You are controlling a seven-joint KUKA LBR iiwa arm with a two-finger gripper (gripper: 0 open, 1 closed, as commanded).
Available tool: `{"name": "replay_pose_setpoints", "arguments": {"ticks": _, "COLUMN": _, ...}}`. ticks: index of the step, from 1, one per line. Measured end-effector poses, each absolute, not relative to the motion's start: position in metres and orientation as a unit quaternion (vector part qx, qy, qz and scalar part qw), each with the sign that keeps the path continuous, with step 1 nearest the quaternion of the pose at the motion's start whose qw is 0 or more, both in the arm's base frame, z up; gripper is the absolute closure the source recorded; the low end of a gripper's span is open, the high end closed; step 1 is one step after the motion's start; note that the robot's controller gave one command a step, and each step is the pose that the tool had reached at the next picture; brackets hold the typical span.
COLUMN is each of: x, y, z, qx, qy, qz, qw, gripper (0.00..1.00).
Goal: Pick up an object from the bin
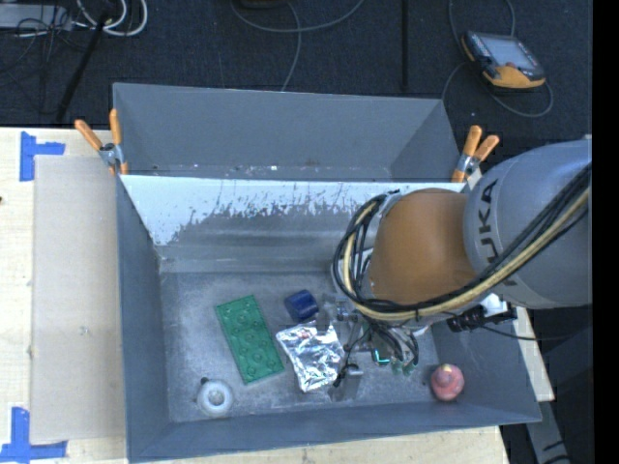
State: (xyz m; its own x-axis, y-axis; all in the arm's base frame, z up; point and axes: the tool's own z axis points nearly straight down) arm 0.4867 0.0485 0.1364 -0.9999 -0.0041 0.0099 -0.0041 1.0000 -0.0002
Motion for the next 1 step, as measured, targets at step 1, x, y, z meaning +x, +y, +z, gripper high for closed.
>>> {"name": "replay_pose_setpoints", "arguments": {"ticks": 1, "x": 0.5069, "y": 0.0523, "z": 0.0660, "qx": -0.046, "qy": -0.999, "qz": 0.000, "qw": 0.003, "gripper": 0.00}}
